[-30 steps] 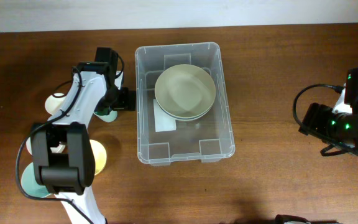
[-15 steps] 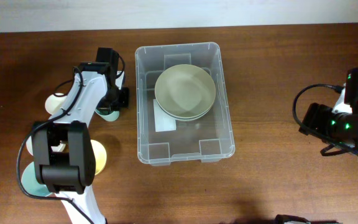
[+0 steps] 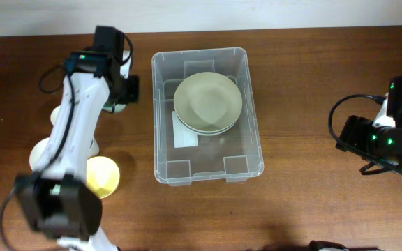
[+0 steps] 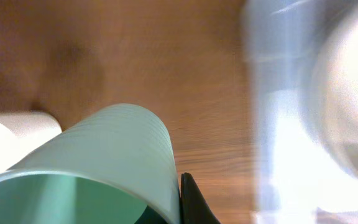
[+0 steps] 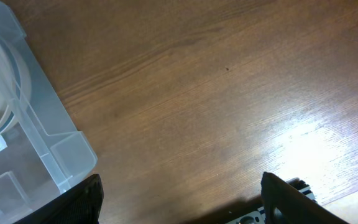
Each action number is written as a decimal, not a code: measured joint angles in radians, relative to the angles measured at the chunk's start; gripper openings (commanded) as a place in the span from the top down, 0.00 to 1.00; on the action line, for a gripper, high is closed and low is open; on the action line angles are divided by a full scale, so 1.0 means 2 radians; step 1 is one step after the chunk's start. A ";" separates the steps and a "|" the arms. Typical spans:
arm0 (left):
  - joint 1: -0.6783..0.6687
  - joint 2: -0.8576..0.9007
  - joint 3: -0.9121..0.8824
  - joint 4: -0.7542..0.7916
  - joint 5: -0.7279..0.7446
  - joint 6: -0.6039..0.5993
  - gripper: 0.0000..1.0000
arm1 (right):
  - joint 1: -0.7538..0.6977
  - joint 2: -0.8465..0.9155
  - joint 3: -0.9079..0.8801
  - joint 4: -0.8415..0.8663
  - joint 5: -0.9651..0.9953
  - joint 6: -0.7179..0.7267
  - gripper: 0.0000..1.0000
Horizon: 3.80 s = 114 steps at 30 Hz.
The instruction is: Pack container
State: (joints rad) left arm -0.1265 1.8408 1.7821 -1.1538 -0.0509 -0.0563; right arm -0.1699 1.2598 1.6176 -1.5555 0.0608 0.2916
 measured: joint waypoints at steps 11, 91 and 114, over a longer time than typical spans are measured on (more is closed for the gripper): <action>-0.187 -0.078 0.013 -0.014 0.034 -0.006 1.00 | -0.023 0.000 0.000 0.002 -0.003 -0.002 0.25; -0.373 0.097 -0.015 0.016 0.018 -0.241 0.56 | -0.072 0.000 0.000 -0.002 -0.028 -0.006 0.25; -0.123 -0.109 0.045 -0.117 -0.084 -0.214 0.27 | -0.072 0.000 0.000 0.000 -0.030 -0.006 0.24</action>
State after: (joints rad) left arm -0.3725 1.6218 1.8717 -1.3876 -0.2195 -0.4835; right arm -0.3138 1.2594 1.6176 -1.5562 0.0010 0.2798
